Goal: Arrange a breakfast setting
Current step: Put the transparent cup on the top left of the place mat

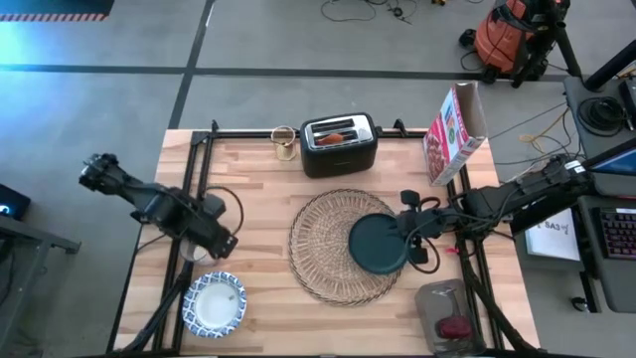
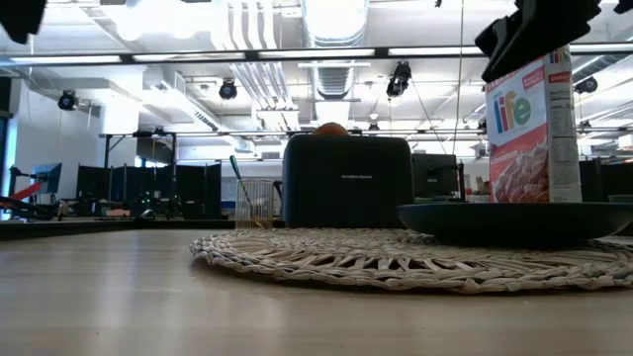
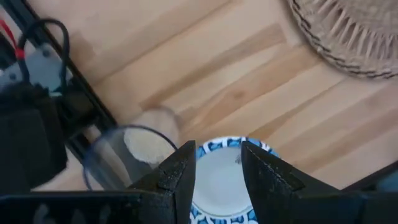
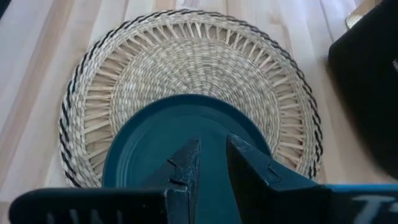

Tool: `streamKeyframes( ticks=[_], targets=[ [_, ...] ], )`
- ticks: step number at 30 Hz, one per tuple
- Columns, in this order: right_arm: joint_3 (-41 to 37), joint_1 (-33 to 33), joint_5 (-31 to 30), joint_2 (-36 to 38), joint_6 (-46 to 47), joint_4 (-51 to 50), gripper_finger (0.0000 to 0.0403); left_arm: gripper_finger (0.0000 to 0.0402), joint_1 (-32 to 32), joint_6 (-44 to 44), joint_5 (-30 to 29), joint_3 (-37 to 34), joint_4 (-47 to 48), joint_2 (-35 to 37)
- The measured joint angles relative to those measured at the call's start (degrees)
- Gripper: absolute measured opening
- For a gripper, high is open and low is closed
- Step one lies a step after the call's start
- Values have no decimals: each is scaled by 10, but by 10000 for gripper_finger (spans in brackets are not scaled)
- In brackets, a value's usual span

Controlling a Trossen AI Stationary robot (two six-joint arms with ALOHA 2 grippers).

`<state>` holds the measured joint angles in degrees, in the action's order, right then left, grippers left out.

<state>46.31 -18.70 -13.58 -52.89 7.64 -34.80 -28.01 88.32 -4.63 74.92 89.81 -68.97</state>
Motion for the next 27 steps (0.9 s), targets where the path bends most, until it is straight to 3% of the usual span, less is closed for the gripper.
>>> streamKeyframes(
  ticks=[11, 27],
  targets=[
    [-9, 0, 1, 0, 14, -1, 68, 112, -37, 25, 54, -37, 2, -51],
    [-9, 0, 3, -1, 14, -1, 68, 112, -42, 48, 69, -101, 1, -20]
  ],
)
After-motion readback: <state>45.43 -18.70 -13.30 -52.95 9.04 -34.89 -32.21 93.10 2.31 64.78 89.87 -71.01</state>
